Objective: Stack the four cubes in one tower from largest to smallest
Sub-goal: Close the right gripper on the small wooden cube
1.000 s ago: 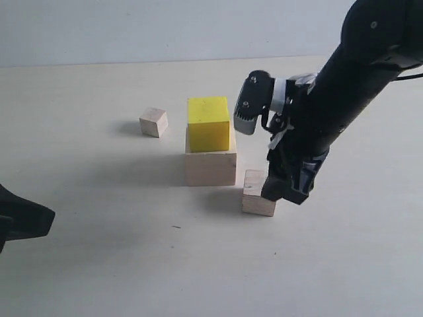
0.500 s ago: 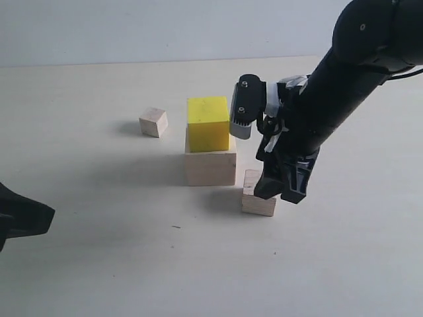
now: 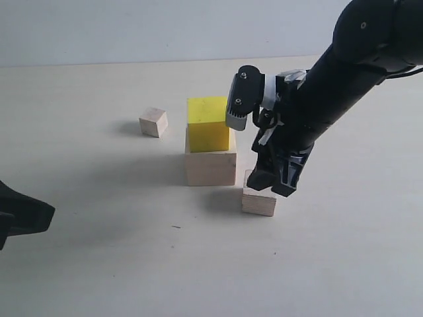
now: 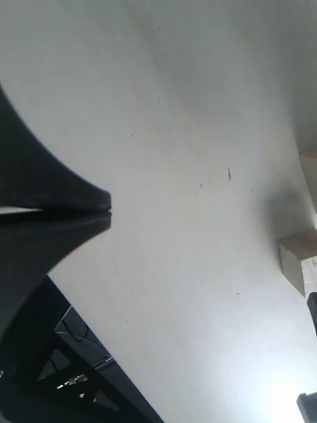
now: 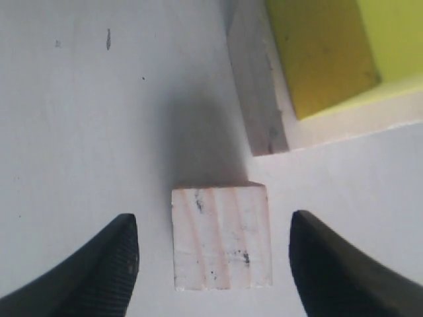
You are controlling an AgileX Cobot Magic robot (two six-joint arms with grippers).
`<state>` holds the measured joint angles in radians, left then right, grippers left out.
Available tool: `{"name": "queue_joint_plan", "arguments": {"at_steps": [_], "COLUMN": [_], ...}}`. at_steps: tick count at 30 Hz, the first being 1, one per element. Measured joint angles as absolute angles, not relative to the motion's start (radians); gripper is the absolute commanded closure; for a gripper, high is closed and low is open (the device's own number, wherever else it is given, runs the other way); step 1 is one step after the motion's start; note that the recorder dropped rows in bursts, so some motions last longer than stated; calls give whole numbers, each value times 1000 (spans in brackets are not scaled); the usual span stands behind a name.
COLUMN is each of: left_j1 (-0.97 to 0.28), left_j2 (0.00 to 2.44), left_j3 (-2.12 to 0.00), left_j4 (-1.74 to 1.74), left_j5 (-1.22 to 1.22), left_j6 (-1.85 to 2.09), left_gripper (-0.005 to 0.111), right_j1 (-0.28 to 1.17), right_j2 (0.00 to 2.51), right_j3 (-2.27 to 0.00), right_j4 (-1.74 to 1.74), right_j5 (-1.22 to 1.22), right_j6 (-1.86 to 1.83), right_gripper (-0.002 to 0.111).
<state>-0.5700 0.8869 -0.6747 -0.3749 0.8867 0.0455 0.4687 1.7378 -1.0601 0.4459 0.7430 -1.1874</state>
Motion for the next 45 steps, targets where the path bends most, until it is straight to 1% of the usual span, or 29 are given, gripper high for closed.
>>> {"name": "queue_joint_plan", "arguments": {"at_steps": [16,18,19,21,28,29,30,37,41,45], "left_j1": [-570,-570,-570,-570,-570,-570,-570,-570,-570,-570], "left_j2": [887,887,887,887,887,887,887,887,887,887], "left_j3": [-675,-675,-675,-675,-675,-675,-675,-675,-675,-675], "left_j4": [-373,-373,-373,-373,-373,-373,-373,-373,-373,-373], "left_j5": [880,880,880,880,882,885,885,885,885,885], "left_j6": [46,46,46,46,46,46,46,46,48,48], "left_gripper": [107,107,107,107,107,107,107,107,107,107], "right_j1": [469,469,469,469,469,469,469,469,469,469], "right_j2": [1828,1849,1855,1863,1911,1915,1915,1915,1909,1877], "right_j3": [-1060,-1060,-1060,-1060,-1060,-1060,-1060,-1060,-1060,-1060], "right_j4": [415,413,413,413,411,411,411,384,369,353], "right_j5": [700,696,696,694,659,652,647,640,680,744], "right_j6": [-1157,-1159,-1161,-1163,-1163,-1163,-1163,-1156,-1151,-1084], "right_gripper": [46,42,37,34,35,37,45,85,108,108]}}
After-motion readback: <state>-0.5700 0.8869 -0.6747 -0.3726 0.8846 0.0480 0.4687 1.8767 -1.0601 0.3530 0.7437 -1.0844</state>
